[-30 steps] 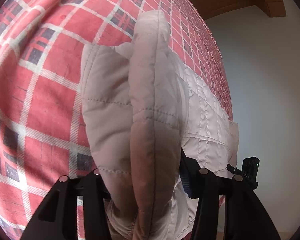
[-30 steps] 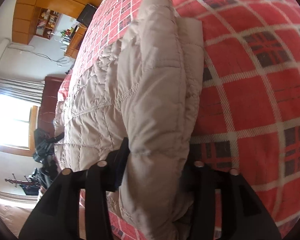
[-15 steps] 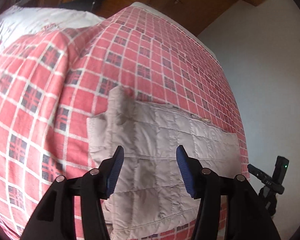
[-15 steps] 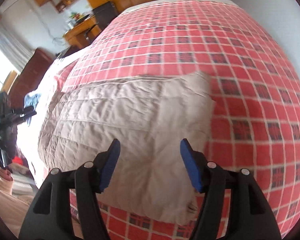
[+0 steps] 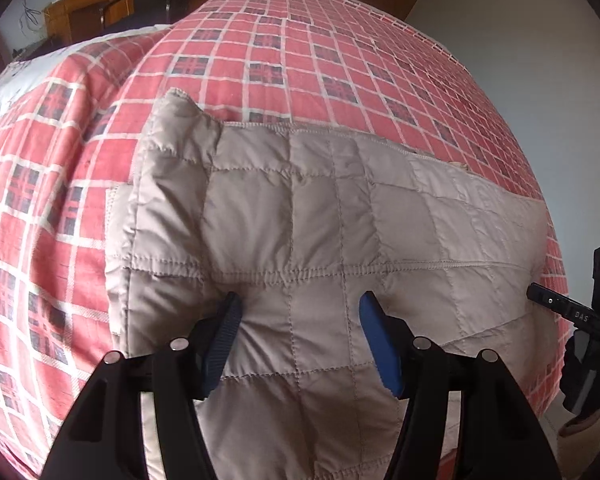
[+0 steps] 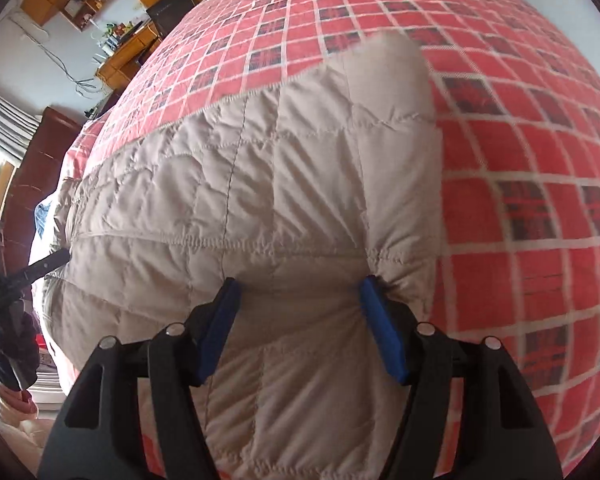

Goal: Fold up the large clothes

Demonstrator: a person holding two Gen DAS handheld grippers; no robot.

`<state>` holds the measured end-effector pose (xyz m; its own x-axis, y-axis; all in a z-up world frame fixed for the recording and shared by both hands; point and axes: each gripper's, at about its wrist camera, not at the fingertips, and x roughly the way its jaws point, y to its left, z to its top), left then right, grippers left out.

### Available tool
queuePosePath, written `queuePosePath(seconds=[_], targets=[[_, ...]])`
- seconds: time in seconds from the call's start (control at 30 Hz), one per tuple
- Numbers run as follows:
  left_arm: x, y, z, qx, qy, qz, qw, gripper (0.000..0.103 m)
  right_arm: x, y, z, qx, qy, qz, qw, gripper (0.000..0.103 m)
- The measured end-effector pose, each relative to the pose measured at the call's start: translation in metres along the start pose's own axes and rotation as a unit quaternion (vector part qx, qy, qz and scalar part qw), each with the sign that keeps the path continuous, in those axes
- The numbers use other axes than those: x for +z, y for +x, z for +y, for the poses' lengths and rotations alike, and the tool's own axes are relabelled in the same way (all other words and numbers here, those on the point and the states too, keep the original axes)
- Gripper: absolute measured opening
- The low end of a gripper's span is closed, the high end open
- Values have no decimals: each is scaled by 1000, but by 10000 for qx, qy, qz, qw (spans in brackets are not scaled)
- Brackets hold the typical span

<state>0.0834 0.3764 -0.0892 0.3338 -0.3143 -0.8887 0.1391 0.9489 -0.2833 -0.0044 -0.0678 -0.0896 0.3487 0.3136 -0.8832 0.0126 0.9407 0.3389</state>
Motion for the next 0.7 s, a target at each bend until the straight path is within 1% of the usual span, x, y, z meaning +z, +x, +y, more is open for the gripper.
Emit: queuePosePath(seconds=[0.1,0.17,0.23,0.3,0.4,0.5,0.63,0.7], targets=[[0,3,-5,107,158,10,9998,71,0,1,2,-57,-66,-21,10000,68],[0,1,-8,167,214,31,9996,72,2,-6,0,24,12,-19,10000,67],[3,-4,-8,133,141,42,9998,72,2,-22,-4,200,195,-111,9995,67],[4,-12,-6,40,-41,14,10000,72,1,-42,-8,340,311,-293,9985,68],[5,-24,-12,105,-29,-126,9999,72,-3,-65,-22,416,554,-458,9965,73],[4,-31,-23,237,103,-196,9995,72,-11,-74,-38,644,782,-378,9941,75],[-1,-33,-35,174,209,-177,9995,74,-26,-70,-55,741,915,-153,9929,80],[-3,-29,-38,160,206,-106,9996,74,-33,-63,-64,899,1066,-41,9902,80]])
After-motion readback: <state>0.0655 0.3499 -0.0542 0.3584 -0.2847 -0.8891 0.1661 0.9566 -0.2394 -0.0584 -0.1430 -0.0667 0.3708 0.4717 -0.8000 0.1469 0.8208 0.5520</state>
